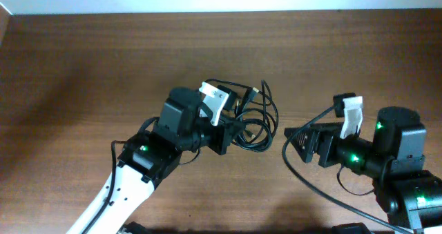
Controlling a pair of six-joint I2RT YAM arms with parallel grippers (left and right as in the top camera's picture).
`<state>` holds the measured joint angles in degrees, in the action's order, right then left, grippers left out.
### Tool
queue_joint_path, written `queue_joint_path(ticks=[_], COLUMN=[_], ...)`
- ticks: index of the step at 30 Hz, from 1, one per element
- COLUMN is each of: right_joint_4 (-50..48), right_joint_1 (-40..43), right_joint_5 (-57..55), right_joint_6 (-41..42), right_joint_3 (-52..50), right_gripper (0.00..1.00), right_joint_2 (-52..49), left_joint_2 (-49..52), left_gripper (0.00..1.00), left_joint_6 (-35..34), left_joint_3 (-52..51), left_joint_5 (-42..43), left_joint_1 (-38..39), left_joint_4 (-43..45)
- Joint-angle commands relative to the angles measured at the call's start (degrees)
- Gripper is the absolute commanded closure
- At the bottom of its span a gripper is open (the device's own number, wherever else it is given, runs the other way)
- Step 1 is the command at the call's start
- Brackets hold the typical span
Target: Untangle cables
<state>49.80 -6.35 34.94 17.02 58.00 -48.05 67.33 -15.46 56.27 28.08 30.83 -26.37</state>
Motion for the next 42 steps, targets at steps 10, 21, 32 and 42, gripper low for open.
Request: queue_joint_path(ticks=[10,21,32,42], right_joint_4=[4.5,11.5,5.8,15.0], right_joint_1=[0.0,0.0,0.0,0.0], right_joint_5=[-19.6,-19.7,-14.9,-35.6], right_joint_6=[-5.6,-7.3,-9.8,1.9], right_joint_3=[0.1,0.1,0.1,0.1], right_gripper=[0.13,0.13,0.13,0.18], right_joint_2=[-7.2,-8.2,-6.9,-11.7], left_joint_2=[0.4,0.4,0.4,-3.5], left_gripper=[1.0,1.0,1.0,1.0], left_joint_6=[4.9,4.9,4.9,4.9], left_joint_3=[0.5,0.5,0.5,0.5], left_joint_5=[0.6,-14.3,1.1,-5.2], left_joint_1=[14.1,14.1,14.1,13.2], left_joint_4=[9.6,1.1,2.1,4.4])
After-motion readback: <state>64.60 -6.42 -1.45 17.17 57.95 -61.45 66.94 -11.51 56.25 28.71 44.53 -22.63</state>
